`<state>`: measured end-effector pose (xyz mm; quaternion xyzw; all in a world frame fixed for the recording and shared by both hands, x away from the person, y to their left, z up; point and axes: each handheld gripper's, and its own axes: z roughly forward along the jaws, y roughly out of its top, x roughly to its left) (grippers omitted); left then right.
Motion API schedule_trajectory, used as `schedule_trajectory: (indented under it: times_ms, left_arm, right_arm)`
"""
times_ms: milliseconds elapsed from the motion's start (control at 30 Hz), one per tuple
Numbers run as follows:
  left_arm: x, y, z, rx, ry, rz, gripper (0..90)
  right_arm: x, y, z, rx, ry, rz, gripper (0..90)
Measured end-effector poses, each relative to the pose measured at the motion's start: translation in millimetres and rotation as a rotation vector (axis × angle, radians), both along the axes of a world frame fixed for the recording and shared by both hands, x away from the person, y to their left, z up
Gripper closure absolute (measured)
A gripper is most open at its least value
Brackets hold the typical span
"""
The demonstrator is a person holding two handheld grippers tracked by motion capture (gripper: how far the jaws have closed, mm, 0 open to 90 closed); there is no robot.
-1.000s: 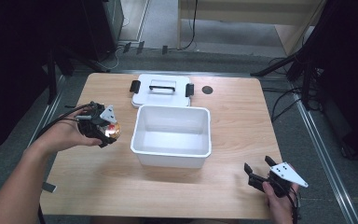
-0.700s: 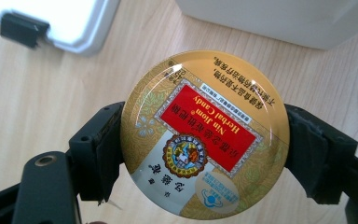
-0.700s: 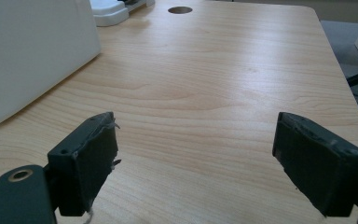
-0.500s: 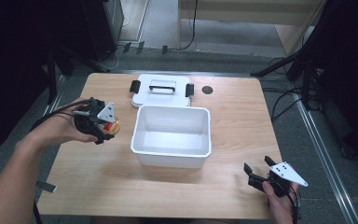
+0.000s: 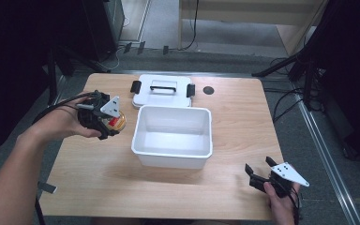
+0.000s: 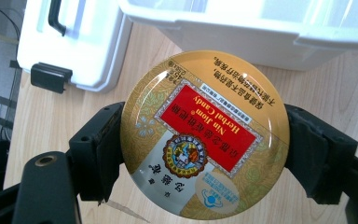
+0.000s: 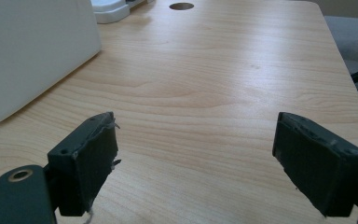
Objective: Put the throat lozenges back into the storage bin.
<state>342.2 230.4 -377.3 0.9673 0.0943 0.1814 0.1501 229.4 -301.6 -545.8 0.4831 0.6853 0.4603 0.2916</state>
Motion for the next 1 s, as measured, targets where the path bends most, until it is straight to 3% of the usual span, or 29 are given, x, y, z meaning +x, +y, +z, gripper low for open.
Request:
schedule_trajectory:
  times_ms: [500,1000]
  left_arm:
    - [5.4,-23.1,10.8,-0.009,-0.001,-0.042,21.3]
    - [11.0,-58.9,18.1,-0.011,0.005,-0.102,21.3]
  right_arm:
    - [0.3,0.0,0.0,0.002,0.006,0.0,14.3]
    - [0.7,-1.0,0.0,0.01,0.009,0.005,14.4]
